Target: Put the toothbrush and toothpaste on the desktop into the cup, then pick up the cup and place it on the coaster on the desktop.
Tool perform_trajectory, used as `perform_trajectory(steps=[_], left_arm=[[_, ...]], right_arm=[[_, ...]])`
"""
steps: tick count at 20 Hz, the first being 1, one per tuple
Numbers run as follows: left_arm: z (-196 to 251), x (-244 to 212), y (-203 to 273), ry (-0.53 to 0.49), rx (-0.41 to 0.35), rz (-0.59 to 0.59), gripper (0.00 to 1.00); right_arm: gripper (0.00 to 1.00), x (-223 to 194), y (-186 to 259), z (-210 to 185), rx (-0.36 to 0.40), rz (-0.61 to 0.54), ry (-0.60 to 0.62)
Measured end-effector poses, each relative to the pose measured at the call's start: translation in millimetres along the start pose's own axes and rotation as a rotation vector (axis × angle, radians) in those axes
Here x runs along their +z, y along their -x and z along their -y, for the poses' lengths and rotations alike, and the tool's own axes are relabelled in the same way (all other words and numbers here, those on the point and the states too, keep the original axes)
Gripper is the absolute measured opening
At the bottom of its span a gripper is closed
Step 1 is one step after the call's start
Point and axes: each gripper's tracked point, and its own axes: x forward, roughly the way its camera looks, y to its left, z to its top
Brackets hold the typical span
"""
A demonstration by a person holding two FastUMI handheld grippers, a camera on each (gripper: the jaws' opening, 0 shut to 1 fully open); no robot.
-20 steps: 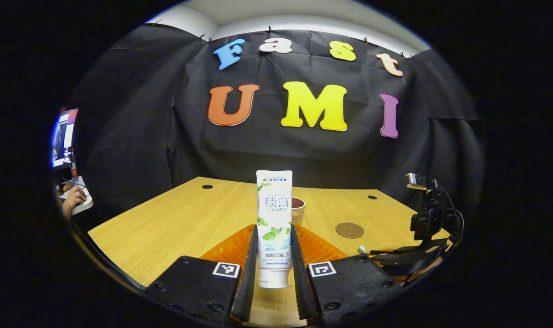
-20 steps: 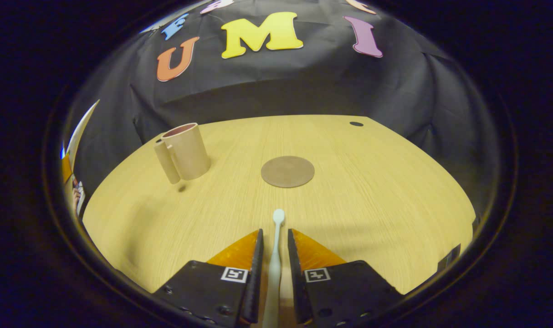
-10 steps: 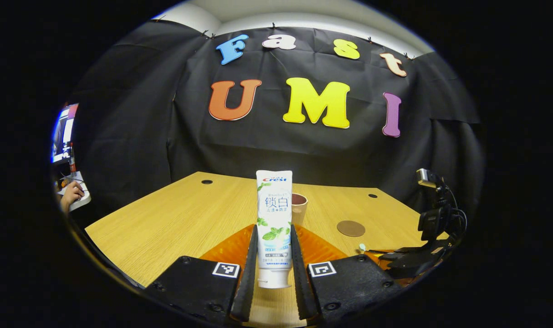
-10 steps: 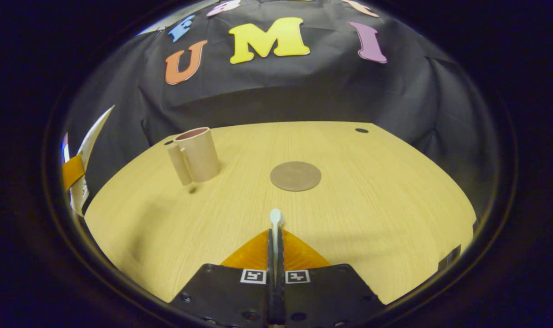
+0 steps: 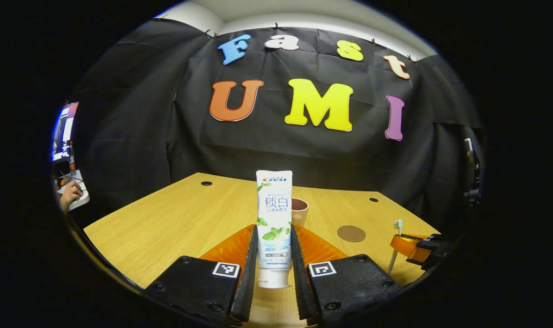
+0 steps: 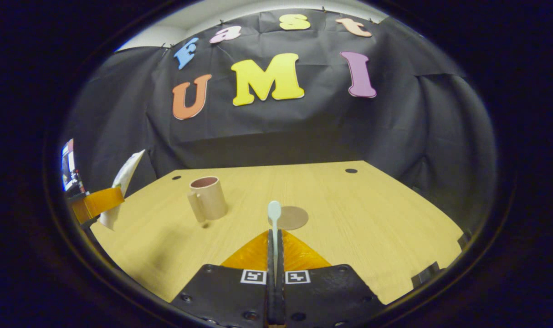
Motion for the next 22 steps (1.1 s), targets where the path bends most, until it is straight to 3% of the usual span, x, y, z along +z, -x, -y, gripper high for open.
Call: perform_trajectory(steps=[5, 13, 22], left_arm=[[9.5, 17.1, -20.3, 0.000, -0.040, 0.038, 0.41], [46.5, 85.7, -96.8, 0.022, -0.229, 0.182, 0.41], [59.2, 74.1, -183.0, -0.007, -0.238, 0.160, 0.43]], right_arm=[[0.00, 27.3, 13.9, -0.8, -0.007, 0.095, 0.031], [0.00, 54.0, 25.3, -15.3, 0.022, 0.156, 0.031], [0.00, 54.9, 30.1, -6.4, 0.027, 0.161, 0.001]])
